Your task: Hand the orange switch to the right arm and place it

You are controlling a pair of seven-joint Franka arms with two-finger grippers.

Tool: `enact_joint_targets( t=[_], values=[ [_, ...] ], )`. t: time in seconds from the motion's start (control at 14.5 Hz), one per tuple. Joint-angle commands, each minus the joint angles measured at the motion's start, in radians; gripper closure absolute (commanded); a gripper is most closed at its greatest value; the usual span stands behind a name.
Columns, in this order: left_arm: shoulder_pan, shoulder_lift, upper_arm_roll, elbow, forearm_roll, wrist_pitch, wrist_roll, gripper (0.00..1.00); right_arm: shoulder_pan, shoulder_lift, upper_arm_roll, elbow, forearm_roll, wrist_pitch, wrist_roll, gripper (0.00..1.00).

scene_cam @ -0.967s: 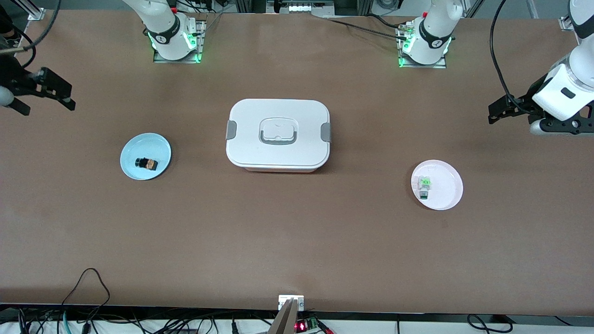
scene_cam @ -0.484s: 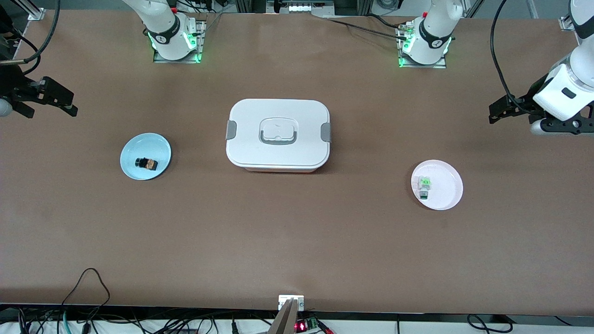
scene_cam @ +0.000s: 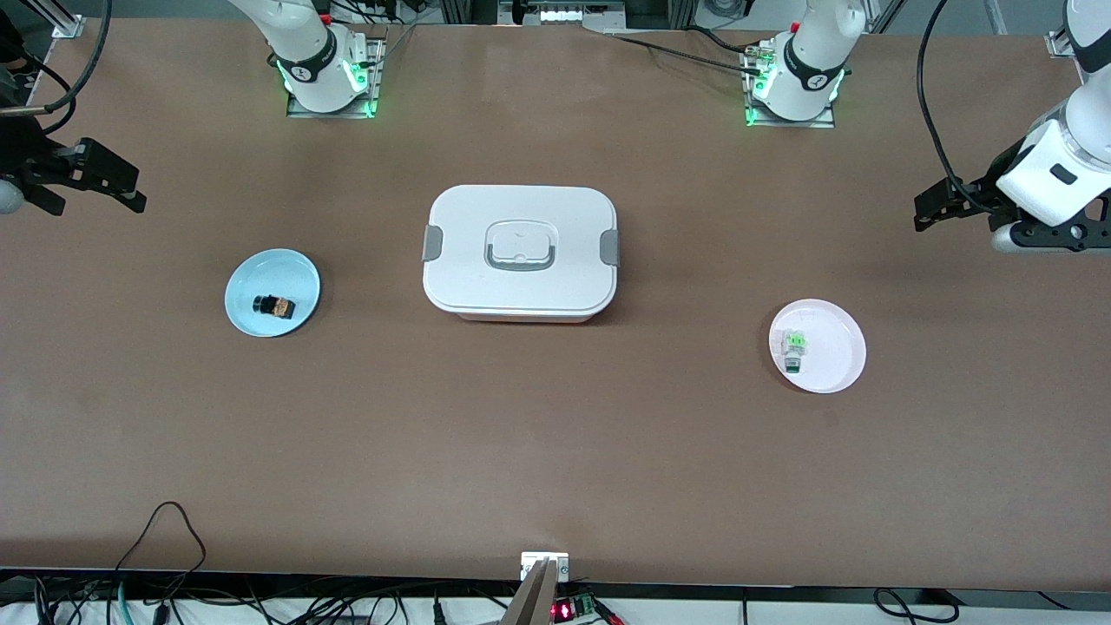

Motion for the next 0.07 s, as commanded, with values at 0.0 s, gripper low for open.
enact_joint_targets(
  t=[0.0],
  values=[
    [0.001, -0.005, -0.003, 0.010, 0.022, -0.016, 0.009, 0.00, 0.007, -0.004, -0.010, 0.019, 0.004, -0.025, 0.012, 0.00]
  ],
)
